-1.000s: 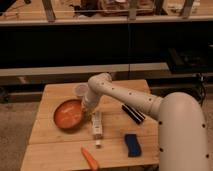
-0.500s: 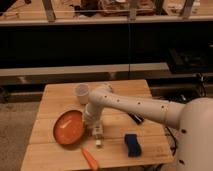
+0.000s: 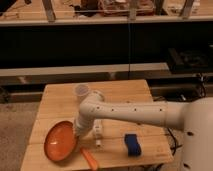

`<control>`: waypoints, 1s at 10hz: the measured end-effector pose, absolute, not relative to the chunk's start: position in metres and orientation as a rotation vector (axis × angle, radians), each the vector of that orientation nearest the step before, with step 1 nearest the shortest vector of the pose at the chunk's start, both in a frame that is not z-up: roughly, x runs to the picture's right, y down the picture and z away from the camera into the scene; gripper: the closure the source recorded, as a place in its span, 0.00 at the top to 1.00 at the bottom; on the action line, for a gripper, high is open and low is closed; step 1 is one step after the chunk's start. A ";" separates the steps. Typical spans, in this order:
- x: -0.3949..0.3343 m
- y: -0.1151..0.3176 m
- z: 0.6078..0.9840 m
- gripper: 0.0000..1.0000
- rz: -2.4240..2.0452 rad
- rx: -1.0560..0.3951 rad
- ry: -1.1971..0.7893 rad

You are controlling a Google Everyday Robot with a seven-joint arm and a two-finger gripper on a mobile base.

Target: Drag the ceramic bowl in a circle

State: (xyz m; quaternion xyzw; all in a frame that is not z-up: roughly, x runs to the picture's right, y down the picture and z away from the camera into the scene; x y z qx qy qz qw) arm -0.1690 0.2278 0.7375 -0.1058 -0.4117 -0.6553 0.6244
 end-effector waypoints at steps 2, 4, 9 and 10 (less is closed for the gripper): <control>-0.215 0.221 0.736 0.12 -1.579 -0.204 -0.978; -0.252 0.206 0.747 0.12 -1.640 -0.168 -1.004; -0.256 0.148 0.813 0.12 -1.594 -0.171 -1.007; -0.248 0.132 0.832 0.12 -1.562 -0.182 -1.001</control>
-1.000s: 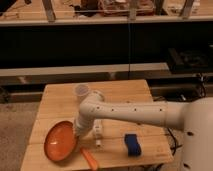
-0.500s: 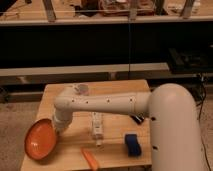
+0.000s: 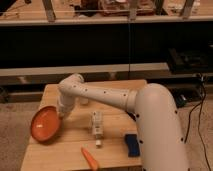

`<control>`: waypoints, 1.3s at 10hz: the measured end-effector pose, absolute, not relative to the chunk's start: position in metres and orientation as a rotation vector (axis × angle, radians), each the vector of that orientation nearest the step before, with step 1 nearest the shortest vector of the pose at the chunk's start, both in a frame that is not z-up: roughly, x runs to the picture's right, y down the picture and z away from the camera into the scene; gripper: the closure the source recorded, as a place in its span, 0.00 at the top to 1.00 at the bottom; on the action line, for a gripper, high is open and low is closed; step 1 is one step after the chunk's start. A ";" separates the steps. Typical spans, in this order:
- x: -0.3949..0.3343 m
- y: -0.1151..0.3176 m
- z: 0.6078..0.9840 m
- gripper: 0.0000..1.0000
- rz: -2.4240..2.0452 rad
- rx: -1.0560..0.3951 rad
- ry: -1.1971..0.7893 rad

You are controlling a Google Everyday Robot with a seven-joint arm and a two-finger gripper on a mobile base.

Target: Drag the ceramic bowl in a circle

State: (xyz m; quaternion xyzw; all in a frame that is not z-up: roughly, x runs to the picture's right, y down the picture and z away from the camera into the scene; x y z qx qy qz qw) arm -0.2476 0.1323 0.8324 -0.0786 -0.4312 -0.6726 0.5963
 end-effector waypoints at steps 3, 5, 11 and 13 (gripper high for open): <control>-0.210 0.110 0.862 0.12 -1.468 -0.216 -0.973; -0.170 0.113 0.865 0.12 -1.415 -0.247 -0.946; -0.122 0.178 0.811 0.12 -1.410 -0.285 -0.908; -0.126 0.198 0.784 0.12 -1.469 -0.271 -0.915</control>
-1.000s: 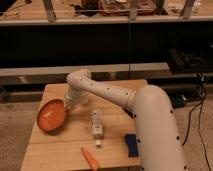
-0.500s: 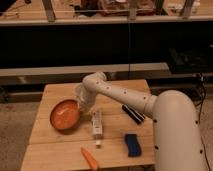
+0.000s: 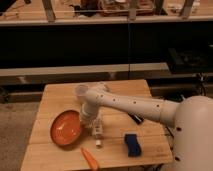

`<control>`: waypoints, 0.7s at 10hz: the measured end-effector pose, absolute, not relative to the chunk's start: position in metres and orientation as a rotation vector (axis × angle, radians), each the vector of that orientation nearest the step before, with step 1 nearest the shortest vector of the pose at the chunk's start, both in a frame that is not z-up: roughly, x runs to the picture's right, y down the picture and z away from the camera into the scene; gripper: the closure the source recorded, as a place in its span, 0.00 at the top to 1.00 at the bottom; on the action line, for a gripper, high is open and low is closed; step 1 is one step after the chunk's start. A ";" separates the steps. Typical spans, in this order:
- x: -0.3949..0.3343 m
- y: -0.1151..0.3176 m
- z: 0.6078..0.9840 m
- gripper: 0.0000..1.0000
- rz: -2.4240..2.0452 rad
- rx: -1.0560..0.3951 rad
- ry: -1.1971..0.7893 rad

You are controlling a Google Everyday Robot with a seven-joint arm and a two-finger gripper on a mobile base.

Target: Drag the ceramic bowl in a circle

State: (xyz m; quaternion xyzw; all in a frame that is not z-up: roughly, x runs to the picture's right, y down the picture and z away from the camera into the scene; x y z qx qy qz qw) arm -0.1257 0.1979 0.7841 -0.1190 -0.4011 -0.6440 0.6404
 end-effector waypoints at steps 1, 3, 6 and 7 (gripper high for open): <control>-0.132 0.206 0.773 0.12 -1.504 -0.264 -0.923; -0.153 0.215 0.763 0.12 -1.567 -0.244 -0.942; -0.198 0.209 0.760 0.12 -1.654 -0.197 -0.973; -0.216 0.203 0.764 0.12 -1.685 -0.180 -0.985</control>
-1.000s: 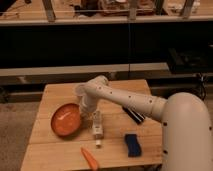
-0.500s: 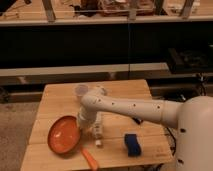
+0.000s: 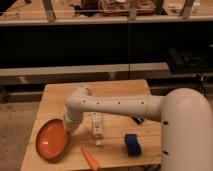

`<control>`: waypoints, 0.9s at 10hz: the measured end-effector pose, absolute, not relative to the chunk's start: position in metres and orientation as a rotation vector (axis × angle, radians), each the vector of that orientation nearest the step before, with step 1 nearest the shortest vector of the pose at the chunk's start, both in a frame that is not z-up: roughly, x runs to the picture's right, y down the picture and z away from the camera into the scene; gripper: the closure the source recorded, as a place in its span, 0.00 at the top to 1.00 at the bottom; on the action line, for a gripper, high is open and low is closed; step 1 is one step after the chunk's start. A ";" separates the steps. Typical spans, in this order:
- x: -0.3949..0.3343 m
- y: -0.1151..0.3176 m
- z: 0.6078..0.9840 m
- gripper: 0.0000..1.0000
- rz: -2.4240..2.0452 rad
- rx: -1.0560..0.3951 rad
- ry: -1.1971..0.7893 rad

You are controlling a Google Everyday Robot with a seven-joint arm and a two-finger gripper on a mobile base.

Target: Drag the ceramic bowl in a circle

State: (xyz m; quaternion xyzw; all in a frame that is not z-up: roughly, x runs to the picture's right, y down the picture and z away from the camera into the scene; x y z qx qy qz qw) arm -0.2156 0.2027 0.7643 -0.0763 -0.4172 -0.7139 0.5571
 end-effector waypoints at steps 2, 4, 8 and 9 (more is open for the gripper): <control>-0.233 0.185 0.780 0.12 -1.705 -0.164 -0.998; -0.237 0.159 0.813 0.12 -1.681 -0.160 -1.022; -0.217 0.129 0.864 0.12 -1.581 -0.218 -1.021; -0.213 0.128 0.866 0.12 -1.579 -0.226 -1.016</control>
